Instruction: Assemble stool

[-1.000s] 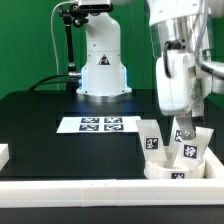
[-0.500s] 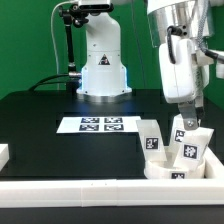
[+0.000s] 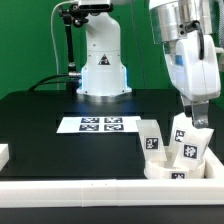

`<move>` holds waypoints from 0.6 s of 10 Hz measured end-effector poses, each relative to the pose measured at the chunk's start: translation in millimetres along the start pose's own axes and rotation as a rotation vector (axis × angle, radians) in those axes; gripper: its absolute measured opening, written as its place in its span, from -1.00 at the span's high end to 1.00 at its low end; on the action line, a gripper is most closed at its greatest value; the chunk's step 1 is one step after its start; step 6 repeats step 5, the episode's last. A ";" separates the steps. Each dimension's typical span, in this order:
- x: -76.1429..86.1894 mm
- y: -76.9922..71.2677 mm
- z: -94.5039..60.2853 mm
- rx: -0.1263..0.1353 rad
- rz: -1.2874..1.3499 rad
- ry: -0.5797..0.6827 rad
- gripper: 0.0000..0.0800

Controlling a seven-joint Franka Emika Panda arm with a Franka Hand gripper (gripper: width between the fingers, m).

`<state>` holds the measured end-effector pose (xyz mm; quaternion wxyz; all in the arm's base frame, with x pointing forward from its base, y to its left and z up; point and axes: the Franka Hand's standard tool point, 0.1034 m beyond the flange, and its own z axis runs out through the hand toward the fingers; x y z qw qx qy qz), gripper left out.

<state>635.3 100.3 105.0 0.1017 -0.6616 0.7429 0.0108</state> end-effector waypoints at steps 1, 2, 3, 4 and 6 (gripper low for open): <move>0.1 0.0 0.1 0.000 0.000 0.000 -0.62; 0.1 0.1 0.3 0.000 0.000 0.000 -0.62; 0.2 0.2 0.4 -0.001 0.000 0.000 -0.62; 0.2 0.3 0.6 -0.001 0.000 0.001 -0.62; 0.3 0.4 0.8 -0.001 0.000 0.001 -0.62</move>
Offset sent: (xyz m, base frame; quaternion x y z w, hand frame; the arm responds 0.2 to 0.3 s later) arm 0.0000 0.0000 0.0000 0.0000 0.0000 0.0000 1.0000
